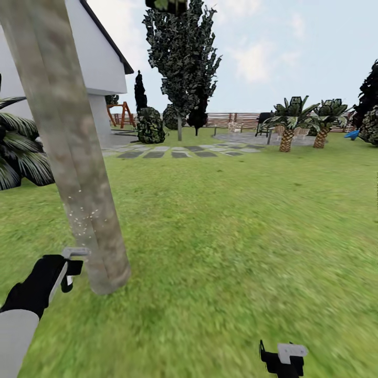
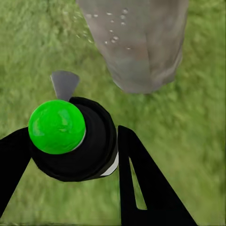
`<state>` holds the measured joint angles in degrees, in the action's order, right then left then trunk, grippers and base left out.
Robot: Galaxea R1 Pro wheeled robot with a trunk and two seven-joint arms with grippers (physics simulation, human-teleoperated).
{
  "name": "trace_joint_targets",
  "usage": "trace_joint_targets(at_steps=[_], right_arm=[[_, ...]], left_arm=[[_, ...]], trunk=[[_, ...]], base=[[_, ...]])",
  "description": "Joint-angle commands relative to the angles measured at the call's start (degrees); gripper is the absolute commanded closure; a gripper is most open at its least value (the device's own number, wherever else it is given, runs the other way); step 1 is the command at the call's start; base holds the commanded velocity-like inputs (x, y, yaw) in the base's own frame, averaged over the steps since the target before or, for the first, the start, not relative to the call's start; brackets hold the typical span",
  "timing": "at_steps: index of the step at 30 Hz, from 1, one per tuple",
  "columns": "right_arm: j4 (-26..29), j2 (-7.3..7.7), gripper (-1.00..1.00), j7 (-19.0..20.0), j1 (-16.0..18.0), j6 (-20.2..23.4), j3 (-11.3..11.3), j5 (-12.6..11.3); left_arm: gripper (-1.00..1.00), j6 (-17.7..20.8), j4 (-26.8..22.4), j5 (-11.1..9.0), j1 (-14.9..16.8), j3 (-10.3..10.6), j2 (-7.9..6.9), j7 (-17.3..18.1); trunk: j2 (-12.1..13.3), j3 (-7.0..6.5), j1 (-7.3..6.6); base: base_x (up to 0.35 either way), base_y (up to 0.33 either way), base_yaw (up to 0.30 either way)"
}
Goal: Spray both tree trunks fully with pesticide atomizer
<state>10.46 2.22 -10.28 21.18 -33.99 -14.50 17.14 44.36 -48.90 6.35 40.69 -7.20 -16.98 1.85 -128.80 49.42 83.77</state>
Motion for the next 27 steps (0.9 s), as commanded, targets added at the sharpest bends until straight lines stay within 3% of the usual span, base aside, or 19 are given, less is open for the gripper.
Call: trace_joint_targets(at_steps=[1,4,8,10,15,19,27], right_arm=[[0.0,0.02,-1.00,0.0,0.0,0.0,0.0,0.0],[0.0,0.00,-1.00,0.0,0.0,0.0,0.0,0.0],[0.0,-0.04,-1.00,0.0,0.0,0.0,0.0,0.0],[0.0,-0.09,-1.00,0.0,0.0,0.0,0.0,0.0],[0.0,-0.11,-1.00,-0.1,0.0,0.0,0.0,-0.1],[0.0,-0.11,-1.00,-0.1,0.0,0.0,0.0,-0.1],[0.0,-0.11,-1.00,-0.1,0.0,0.0,0.0,-0.1]], left_arm=[[1.00,-0.1,0.0,0.0,0.0,-0.3,0.28,-1.0],[1.00,-0.8,-0.1,-0.1,-2.4,-1.0,0.67,-2.9],[1.00,-4.3,0.0,0.0,-4.4,-5.6,0.75,-3.2],[1.00,-4.8,0.1,0.2,-4.7,-6.4,0.87,-3.3],[1.00,-5.1,0.2,0.5,-4.8,-6.5,2.20,-4.4],[1.00,-5.1,0.2,0.4,-4.8,-6.4,2.43,-6.8],[1.00,-5.1,0.2,0.3,-4.8,-6.4,3.16,-7.1]], trunk=[[0.0,0.00,0.00],[0.0,0.00,0.00],[0.0,0.00,0.00],[0.0,0.00,0.00],[0.0,0.00,0.00],[0.0,0.00,0.00],[0.0,0.00,0.00]], base=[[0.000,-0.271,0.000],[0.000,-0.272,0.000],[0.000,-0.273,0.000],[0.000,-0.273,0.024],[0.041,-0.273,0.185],[0.089,-0.273,0.271],[0.115,-0.273,0.276]])
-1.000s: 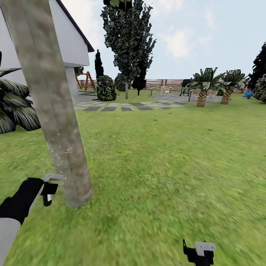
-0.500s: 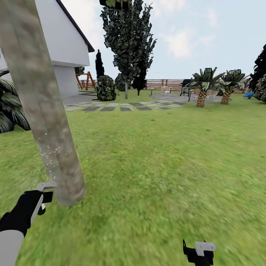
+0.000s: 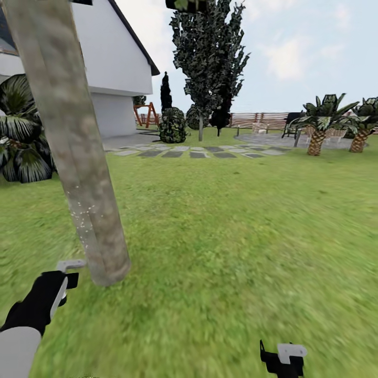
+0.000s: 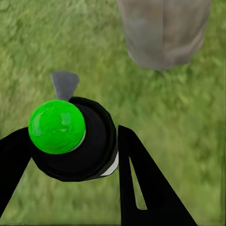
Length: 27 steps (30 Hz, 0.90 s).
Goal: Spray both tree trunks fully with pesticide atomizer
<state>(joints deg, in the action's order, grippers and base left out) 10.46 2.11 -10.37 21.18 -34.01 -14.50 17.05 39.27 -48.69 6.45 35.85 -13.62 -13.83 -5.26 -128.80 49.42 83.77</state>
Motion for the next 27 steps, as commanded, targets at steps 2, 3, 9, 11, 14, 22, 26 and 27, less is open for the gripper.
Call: trace_joint_targets(at_steps=[2,3,9,11,14,22,26,27], right_arm=[[0.0,0.00,-1.00,0.0,0.0,0.0,0.0,0.0],[0.0,0.00,-1.00,0.0,0.0,0.0,0.0,0.0],[0.0,0.00,-1.00,0.1,0.0,0.0,0.0,0.0],[0.0,0.00,-1.00,0.1,0.0,0.0,0.0,0.0],[-0.1,0.00,-1.00,0.1,0.0,0.0,0.0,0.1],[0.0,0.00,-1.00,0.1,0.0,0.0,0.0,0.0],[0.0,0.00,-1.00,0.1,0.0,0.0,0.0,0.0],[0.0,0.00,-1.00,0.1,0.0,0.0,0.0,0.0]], left_arm=[[1.00,0.0,0.0,0.3,0.0,0.0,0.52,0.0],[1.00,0.0,0.0,0.4,0.0,0.0,0.66,0.0],[1.00,0.0,0.0,0.4,0.0,0.0,0.84,0.0],[1.00,0.0,0.0,0.4,0.0,0.0,0.83,0.0],[1.00,0.0,0.0,0.4,0.0,-0.1,0.82,0.0],[1.00,0.0,0.0,0.4,0.0,-0.2,0.75,0.0],[1.00,0.0,0.0,0.4,0.0,-0.3,0.69,0.0],[1.00,0.0,0.0,0.4,0.0,-0.3,0.64,0.0]], trunk=[[0.0,0.00,0.00],[0.0,0.00,0.00],[0.0,0.00,0.00],[0.0,0.00,0.00],[0.0,0.00,0.00],[0.0,0.00,0.00],[0.0,0.00,0.00],[0.0,0.00,0.00]], base=[[0.137,-0.271,0.277],[0.138,-0.270,0.270],[0.115,-0.270,0.064],[0.095,-0.270,0.004],[0.088,-0.270,0.001],[0.030,-0.270,0.000],[0.005,-0.270,0.004],[0.077,-0.264,0.096]])
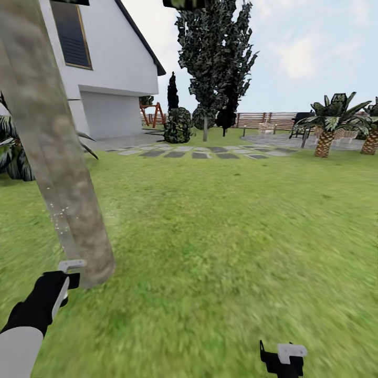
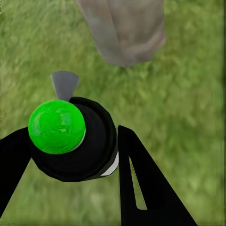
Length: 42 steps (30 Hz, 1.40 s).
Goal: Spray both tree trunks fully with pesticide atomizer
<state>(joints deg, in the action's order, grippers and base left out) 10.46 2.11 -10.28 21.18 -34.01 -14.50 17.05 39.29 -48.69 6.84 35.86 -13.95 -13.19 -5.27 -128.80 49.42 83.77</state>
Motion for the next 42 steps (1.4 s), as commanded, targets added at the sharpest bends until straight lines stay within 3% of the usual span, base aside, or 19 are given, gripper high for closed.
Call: trace_joint_targets(at_steps=[1,18,30,36,39,42], right_arm=[[0.0,0.00,-1.00,0.0,0.0,0.0,0.0,0.0],[-0.1,0.00,-1.00,0.0,0.0,0.0,0.0,0.0],[-0.1,0.00,-1.00,0.0,0.0,0.0,0.0,0.0],[-0.1,0.00,-1.00,0.0,0.0,0.0,0.0,0.0],[-0.1,0.00,-1.00,0.0,0.0,0.0,0.0,0.0],[-0.1,0.00,-1.00,0.0,0.0,0.0,0.0,0.1]], left_arm=[[1.00,0.0,0.0,0.0,0.0,0.0,-0.04,0.0],[1.00,0.0,0.0,0.0,0.0,0.0,-0.08,-0.8],[1.00,0.0,0.0,-0.1,0.0,0.0,-0.08,-0.8],[1.00,0.0,0.2,-0.1,0.0,0.2,0.11,-0.7],[1.00,0.0,1.9,-0.3,0.0,0.1,0.18,-0.7],[1.00,-1.3,8.6,-0.5,0.0,-0.1,0.00,-0.7]], trunk=[[0.0,0.00,0.00],[0.0,0.00,0.00],[0.0,0.00,0.00],[0.0,0.00,0.00],[0.0,0.00,0.00],[0.0,0.00,0.00]], base=[[0.141,-0.242,0.179],[0.233,-0.189,0.264],[0.285,-0.078,0.017],[0.049,0.000,0.177],[0.001,0.000,0.274],[0.000,0.000,0.277]])
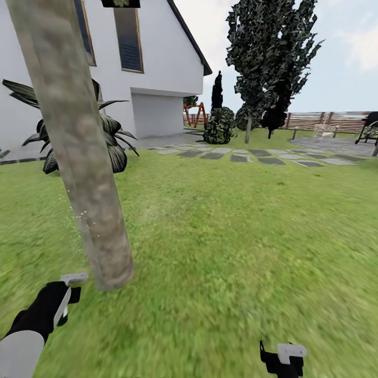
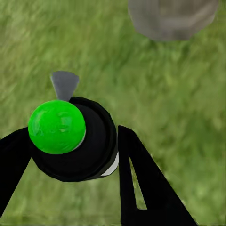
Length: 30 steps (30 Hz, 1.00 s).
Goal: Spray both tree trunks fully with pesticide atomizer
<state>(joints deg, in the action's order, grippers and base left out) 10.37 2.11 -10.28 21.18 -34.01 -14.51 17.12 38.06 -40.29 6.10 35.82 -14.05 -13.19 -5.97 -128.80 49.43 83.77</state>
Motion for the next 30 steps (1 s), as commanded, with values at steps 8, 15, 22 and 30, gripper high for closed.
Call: trace_joint_targets(at_steps=[8,15,22,30], right_arm=[[0.0,0.00,-1.00,0.0,0.0,0.0,0.0,0.0],[0.0,0.00,-1.00,0.0,0.0,0.0,0.0,0.0],[0.0,0.00,-1.00,0.0,0.0,0.0,0.0,0.0],[0.0,0.00,-1.00,0.0,0.0,0.0,0.0,0.0]], left_arm=[[1.00,-6.6,6.8,-2.2,0.0,-0.1,0.30,0.2],[1.00,-6.9,6.7,-2.4,0.0,0.1,0.29,0.0],[1.00,-7.0,6.3,-2.5,0.0,0.1,0.36,0.0],[1.00,-7.0,6.3,-2.4,0.0,0.2,1.05,0.0]], trunk=[[0.0,-0.01,-0.01],[0.0,-0.01,-0.01],[0.0,-0.01,-0.01],[0.0,-0.01,-0.01]], base=[[0.031,-0.036,0.096],[0.197,-0.194,0.001],[0.276,-0.144,0.002],[0.201,-0.196,0.209]])
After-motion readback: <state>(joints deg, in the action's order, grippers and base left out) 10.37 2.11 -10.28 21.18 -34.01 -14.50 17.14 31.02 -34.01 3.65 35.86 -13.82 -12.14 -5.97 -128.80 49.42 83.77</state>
